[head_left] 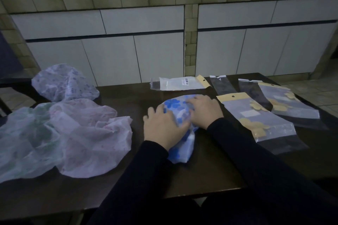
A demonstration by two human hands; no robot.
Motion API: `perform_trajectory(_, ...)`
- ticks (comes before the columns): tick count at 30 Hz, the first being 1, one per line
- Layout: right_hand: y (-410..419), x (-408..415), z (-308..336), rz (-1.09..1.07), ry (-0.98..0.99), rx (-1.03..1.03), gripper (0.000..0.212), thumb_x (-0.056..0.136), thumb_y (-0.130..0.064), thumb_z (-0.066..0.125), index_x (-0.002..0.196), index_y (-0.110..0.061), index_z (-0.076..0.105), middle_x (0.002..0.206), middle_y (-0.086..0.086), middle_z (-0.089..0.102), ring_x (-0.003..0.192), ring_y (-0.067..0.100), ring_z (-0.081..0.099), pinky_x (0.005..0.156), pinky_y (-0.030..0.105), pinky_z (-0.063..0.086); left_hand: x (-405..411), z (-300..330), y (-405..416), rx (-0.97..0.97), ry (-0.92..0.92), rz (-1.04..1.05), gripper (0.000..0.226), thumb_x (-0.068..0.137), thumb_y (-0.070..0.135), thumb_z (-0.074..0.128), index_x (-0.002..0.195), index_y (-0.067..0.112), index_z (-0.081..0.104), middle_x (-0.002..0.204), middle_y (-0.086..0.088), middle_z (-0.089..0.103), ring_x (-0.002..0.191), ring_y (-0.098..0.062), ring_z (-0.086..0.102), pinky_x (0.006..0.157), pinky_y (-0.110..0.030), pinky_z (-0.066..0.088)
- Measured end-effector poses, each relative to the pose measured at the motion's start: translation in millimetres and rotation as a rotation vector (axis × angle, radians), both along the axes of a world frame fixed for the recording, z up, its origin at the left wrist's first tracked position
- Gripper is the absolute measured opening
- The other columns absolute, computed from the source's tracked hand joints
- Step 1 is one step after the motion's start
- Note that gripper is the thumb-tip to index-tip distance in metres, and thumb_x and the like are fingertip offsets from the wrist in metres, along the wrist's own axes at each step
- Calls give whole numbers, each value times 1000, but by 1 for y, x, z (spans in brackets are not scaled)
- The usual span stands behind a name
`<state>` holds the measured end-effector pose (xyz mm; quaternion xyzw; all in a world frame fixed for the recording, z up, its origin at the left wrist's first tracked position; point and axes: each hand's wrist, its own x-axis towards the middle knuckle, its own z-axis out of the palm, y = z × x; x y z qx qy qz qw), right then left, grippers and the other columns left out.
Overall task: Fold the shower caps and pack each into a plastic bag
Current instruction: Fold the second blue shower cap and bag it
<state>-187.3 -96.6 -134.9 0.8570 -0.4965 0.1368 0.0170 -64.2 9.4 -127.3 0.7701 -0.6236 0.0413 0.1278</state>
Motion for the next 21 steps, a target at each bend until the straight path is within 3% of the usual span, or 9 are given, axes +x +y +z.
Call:
perform_trajectory(2, 1, 1, -9, -36, -19, 142, 47, 98, -45, 37, 142, -29, 40, 146, 2, 41, 130, 22, 42, 104, 43, 36, -1, -5, 2, 89, -50, -110, 74, 84, 73, 34, 141, 27, 40, 159, -1, 16, 143, -32, 11, 110, -57, 17)
perform_trajectory(4, -3, 1, -15, -29, 104, 251, 57, 97, -57, 23, 149, -33, 24, 156, 4, 24, 142, 27, 25, 112, 52, 23, 1, -16, 6, 244, 13, -148, 86, 80, 81, 31, 151, 35, 13, 161, 4, 0, 147, -29, -4, 112, -60, 6)
perform_trajectory(6, -10, -1, -18, 6, 182, 295, 61, 96, -62, 18, 151, -37, 9, 160, 3, 8, 147, 29, 6, 115, 55, 10, 4, -23, 12, 317, 80, -126, 96, 74, 88, 25, 151, 38, 0, 161, 6, -9, 147, -27, -7, 112, -61, 3)
perform_trajectory(12, -20, 0, -16, 101, 230, 308, 61, 95, -62, 18, 150, -40, 3, 161, 3, 3, 147, 28, 1, 116, 52, 3, 0, -18, 19, 379, 65, -92, 108, 65, 94, 26, 151, 35, -2, 161, 3, -7, 147, -28, -3, 112, -61, 5)
perform_trajectory(14, -17, -2, -15, 141, 192, 239, 59, 96, -59, 21, 151, -37, 11, 160, 1, 10, 147, 26, 6, 116, 52, 5, 1, -15, 20, 332, 87, -85, 100, 69, 92, 22, 151, 36, 9, 161, 1, 5, 146, -28, 7, 112, -61, 9)
perform_trajectory(16, -7, -7, -10, 205, 41, 70, 51, 97, -51, 34, 146, -33, 32, 154, -2, 30, 143, 19, 22, 114, 47, 16, 3, -14, 19, 275, 113, -83, 88, 75, 87, 18, 148, 38, 23, 157, -1, 16, 141, -29, 16, 111, -60, 15)
perform_trajectory(18, 8, -15, -3, 309, -190, -51, 35, 94, -39, 50, 127, -29, 56, 130, -6, 53, 123, 9, 43, 104, 34, 32, 7, -15, 18, 234, 180, -85, 72, 82, 80, 19, 142, 42, 31, 150, -1, 21, 136, -28, 20, 109, -59, 17)
perform_trajectory(21, 34, -38, -2, 471, -316, -42, 13, 87, -26, 62, 97, -26, 69, 96, -16, 59, 91, -1, 49, 85, 26, 41, 9, -19, 18, 139, 211, -87, 53, 93, 65, 24, 139, 42, 38, 147, 2, 18, 135, -25, 15, 111, -59, 11)
